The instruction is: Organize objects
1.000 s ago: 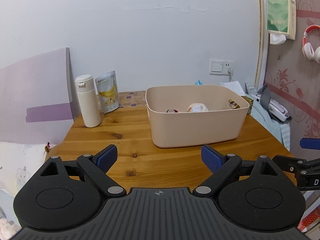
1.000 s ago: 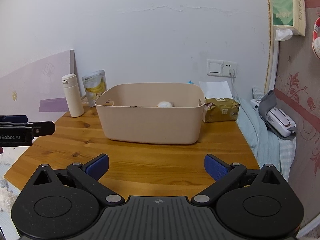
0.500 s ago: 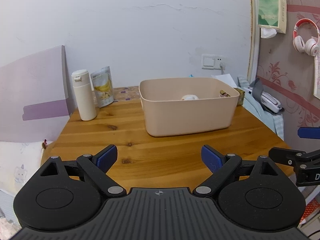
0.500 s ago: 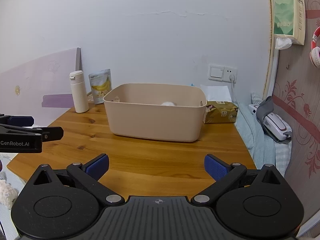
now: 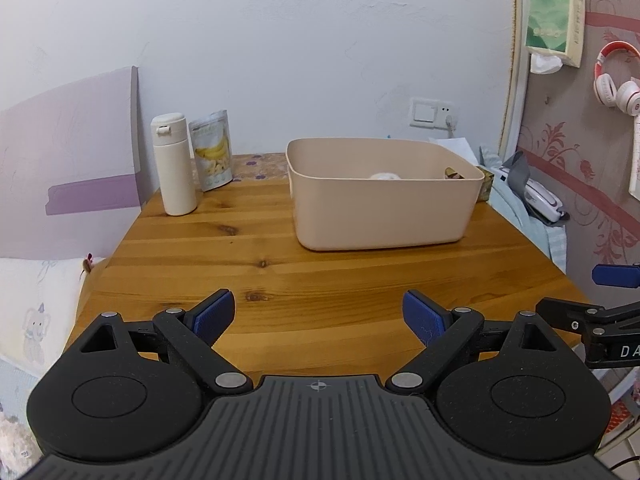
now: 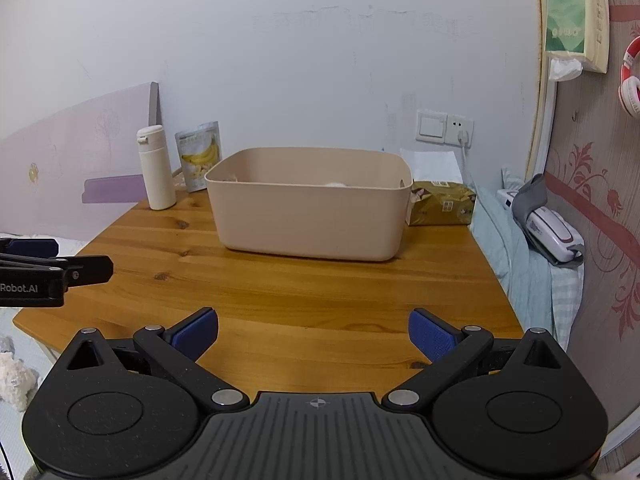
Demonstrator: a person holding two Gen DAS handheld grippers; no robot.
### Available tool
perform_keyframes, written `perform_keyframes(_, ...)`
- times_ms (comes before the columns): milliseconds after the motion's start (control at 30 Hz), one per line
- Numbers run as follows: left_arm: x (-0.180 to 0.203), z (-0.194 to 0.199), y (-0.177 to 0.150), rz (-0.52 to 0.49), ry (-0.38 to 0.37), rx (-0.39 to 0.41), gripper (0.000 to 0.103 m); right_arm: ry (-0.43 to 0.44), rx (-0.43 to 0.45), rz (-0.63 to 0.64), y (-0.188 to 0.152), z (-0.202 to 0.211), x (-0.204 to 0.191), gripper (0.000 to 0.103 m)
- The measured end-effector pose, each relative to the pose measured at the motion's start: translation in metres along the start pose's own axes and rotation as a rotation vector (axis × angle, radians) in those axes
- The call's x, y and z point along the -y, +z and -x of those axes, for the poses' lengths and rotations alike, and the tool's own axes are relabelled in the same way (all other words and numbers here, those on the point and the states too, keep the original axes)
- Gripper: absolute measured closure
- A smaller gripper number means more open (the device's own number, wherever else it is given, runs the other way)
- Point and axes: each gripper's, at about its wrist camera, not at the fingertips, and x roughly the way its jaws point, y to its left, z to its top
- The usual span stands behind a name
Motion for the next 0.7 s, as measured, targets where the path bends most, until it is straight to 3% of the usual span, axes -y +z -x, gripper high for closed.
perform_keyframes(700, -0.003, -0.025, -0.009, 0.005, 0.007, -0.044, 0.009, 0.017, -0.044, -0.009, -0.007, -0.022, 0.003, 0.0)
